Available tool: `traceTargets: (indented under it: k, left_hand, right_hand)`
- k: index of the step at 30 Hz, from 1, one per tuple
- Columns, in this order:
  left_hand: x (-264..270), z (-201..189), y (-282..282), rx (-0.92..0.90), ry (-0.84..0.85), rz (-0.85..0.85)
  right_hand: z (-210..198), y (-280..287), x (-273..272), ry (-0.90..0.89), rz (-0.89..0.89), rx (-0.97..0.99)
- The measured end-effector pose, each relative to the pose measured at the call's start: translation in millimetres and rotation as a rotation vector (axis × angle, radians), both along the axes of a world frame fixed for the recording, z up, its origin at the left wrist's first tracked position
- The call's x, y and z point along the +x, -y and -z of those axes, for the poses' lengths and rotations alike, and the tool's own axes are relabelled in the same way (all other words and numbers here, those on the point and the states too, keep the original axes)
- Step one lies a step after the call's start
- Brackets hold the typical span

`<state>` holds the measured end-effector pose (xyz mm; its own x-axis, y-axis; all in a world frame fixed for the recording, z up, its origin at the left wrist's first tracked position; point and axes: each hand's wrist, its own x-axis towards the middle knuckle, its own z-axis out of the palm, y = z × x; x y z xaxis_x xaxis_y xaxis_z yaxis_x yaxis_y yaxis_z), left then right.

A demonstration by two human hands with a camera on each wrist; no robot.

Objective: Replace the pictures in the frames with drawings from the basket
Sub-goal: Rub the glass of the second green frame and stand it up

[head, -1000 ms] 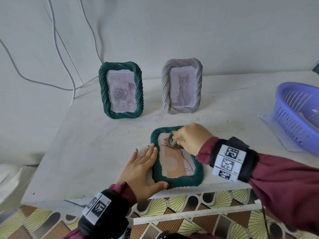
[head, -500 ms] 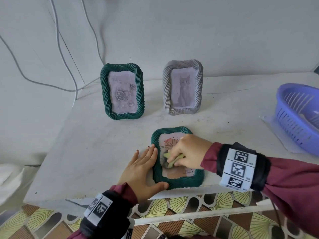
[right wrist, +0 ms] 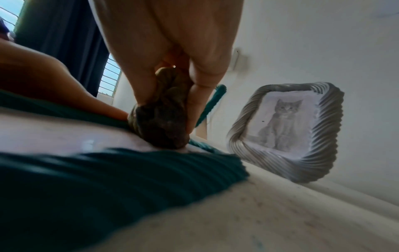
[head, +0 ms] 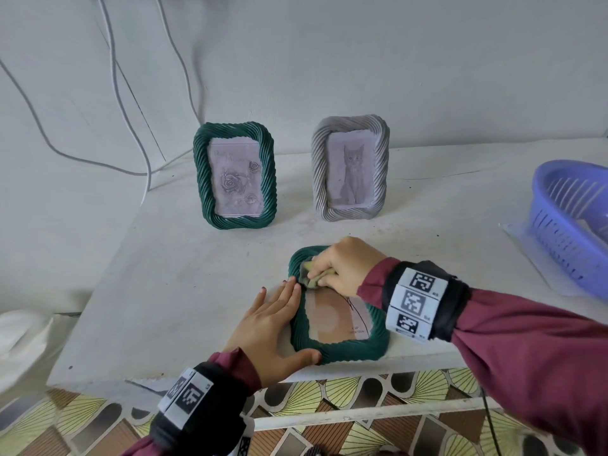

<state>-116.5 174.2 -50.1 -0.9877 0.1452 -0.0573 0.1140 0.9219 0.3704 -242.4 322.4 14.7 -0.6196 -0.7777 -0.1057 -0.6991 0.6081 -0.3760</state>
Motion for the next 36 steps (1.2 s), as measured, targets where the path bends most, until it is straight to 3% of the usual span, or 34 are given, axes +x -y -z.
traceTargets:
  k: [4,10,14,21,24,31,36]
  left_hand:
    - [0,0,0,0.015,0.002,-0.010]
    - [0,-1,0,-0.022,-0.001,0.002]
    - [0,1,-1,-0.020,-0.014,-0.016]
    - [-1,5,0,0.027,-0.028,-0.024]
    - [-1,6,1,0.034,-0.029,-0.011]
    - [-2,2,1,0.051,-0.018,-0.010]
    - [-2,0,-1,0.020,-0.008,-0.022]
  right_hand:
    - [-5,-19,16,0.108,-0.127,0.070]
    - [-7,-25,-20,0.001,0.025,0.065]
    - [1,-7,-9,-0.037,0.035,-0.004]
    - [10,-42,42,0.063,-0.187,0.085]
    - [3,-57,35,0.079,-0.162,0.130]
    - [-5,-18,-12,-0.082,-0.036,0.064]
    - [1,-6,12,-0.035,-0.069,0.021]
